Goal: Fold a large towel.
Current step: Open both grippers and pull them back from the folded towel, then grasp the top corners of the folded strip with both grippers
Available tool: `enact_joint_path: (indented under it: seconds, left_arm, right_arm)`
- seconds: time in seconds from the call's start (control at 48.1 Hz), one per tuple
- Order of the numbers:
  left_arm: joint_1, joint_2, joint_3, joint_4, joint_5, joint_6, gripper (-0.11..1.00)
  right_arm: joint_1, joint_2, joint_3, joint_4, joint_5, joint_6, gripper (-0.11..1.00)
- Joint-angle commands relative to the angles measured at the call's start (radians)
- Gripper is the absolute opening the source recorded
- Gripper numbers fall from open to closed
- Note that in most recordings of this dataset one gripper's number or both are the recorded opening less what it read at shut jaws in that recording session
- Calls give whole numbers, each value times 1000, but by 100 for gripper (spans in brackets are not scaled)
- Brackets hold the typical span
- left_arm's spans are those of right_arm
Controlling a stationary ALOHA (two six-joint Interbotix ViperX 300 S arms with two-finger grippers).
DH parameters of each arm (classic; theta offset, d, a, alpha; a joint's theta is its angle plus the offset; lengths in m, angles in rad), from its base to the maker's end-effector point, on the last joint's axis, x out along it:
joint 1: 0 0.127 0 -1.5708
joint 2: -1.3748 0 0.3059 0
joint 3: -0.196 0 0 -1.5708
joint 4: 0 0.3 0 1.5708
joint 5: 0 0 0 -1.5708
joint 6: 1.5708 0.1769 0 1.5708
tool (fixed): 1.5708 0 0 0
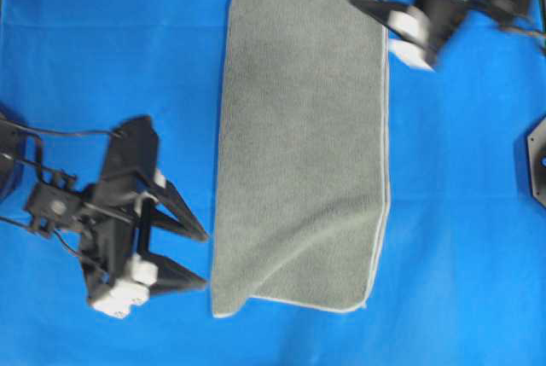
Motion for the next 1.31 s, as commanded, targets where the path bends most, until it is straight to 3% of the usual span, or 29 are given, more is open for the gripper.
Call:
enact_joint_path:
  seconds: [0.0,0.187,0.27,0.353,0.499,0.686,0.831,0.956,1.289]
  left_arm:
    - [34,-58,23,3,-40,54,74]
    - [101,-126,86,3,-170,245,74]
    - [124,-132,110,-2,-230,327,74]
    - [146,-130,120,-6,-261,379,74]
    - [227,-124,118,-6,-262,393,74]
    - [442,-40,114,-6,-273,402,74]
    - [620,86,100,-6,-281,402,74]
    - [729,224,81,-6,-333,402,74]
    - [841,529,-15,-6,-456,405,74]
  right_arm:
    - [49,-124,54,43,-2,3,62]
    - [155,-319,207,158,-38,5,61]
    - [164,-345,267,210,-87,3,62]
    - [164,-345,285,232,-104,3,61]
    - [143,-318,276,233,-107,3,61]
    - [-35,-199,268,233,-110,3,61]
    - [-196,-23,242,229,-121,-5,61]
    - [-273,160,196,204,-156,-8,61]
    - [-331,545,29,135,-204,-12,61]
